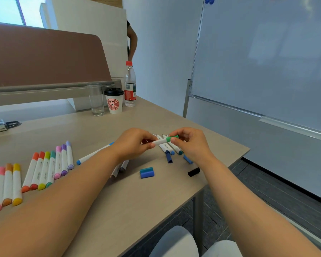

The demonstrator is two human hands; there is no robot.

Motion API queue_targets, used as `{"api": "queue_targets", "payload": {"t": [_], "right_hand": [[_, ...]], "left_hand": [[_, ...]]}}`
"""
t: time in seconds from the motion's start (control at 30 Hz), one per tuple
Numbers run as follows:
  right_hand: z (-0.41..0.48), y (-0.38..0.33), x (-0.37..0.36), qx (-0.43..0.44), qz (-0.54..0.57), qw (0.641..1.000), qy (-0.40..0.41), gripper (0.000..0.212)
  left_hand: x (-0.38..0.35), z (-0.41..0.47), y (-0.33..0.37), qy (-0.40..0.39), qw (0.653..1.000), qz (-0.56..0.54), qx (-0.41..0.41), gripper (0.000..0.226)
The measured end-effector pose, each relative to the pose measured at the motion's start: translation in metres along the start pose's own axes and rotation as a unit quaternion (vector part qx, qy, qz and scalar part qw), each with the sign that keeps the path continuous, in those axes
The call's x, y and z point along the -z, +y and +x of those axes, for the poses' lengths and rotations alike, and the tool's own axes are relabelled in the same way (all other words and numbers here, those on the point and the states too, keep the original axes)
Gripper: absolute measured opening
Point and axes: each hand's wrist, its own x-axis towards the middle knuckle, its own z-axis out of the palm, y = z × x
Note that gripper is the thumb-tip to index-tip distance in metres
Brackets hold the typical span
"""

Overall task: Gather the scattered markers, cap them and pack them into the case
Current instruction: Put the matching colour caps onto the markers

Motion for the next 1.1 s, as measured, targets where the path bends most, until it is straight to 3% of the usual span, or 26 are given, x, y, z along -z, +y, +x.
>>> {"api": "queue_targets", "payload": {"t": [0.33,0.5,0.63,0.87,0.97,1.1], "right_hand": [[0.003,0.001,-0.011,-0.009,0.041,0.999,-0.035,0.023],[0.004,0.006,-0.007,-0.028,-0.02,0.999,-0.013,0.02],[0.0,0.006,-0.002,-0.045,-0.044,0.998,-0.003,0.018],[-0.01,0.006,0.011,-0.048,-0.047,0.998,0.009,0.013],[-0.012,0.006,0.017,-0.051,-0.052,0.997,0.013,0.014],[-0.018,0.008,0.028,-0.055,-0.057,0.997,0.018,0.017]], "left_hand": [[0.014,-0.002,-0.002,-0.038,0.992,-0.099,0.061,0.016],[0.011,0.003,-0.003,-0.049,0.991,-0.036,0.118,0.021],[0.003,0.003,-0.003,-0.034,0.983,0.095,0.152,0.037],[-0.004,0.0,-0.009,-0.115,0.953,0.237,0.152,0.026],[-0.002,0.002,-0.002,-0.083,0.957,0.248,0.122,0.026],[-0.01,0.003,0.032,-0.047,0.992,0.114,-0.012,0.023]]}}
